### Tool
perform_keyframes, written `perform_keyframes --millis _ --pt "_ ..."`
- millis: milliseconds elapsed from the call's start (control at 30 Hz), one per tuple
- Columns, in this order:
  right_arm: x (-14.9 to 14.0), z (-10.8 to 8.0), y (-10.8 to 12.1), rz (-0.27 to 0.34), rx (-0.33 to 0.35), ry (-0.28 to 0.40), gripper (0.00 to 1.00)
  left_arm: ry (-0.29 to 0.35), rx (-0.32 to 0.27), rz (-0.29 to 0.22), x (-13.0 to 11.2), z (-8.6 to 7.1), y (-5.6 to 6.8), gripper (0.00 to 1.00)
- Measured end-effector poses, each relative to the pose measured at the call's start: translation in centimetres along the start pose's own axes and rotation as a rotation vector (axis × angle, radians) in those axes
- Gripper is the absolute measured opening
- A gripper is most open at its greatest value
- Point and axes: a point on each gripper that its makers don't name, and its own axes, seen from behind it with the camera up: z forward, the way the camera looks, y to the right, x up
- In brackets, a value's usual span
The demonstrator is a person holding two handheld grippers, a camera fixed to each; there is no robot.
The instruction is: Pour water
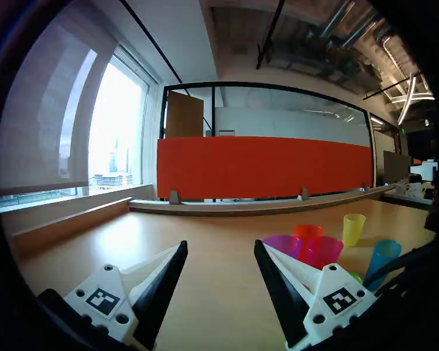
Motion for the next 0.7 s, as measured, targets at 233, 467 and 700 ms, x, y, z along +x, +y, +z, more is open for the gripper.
perform_keyframes --millis 233,467,700 --pt "0.22 -0.13 0.13 0.005 0.001 0.007 0.99 -0.001 -0.002 0.0 0.01 0.04 0.06 0.84" --pt "0.28 -0.33 0.1 0.008 0.01 0.016 1.0 -0.001 -0.001 0.0 -0.02 0.06 0.02 0.84" --pt "0.19 -0.61 -0.05 0.005 0.02 0.031 0.99 0.0 -0.002 0.0 -0.08 0.04 0.05 0.84"
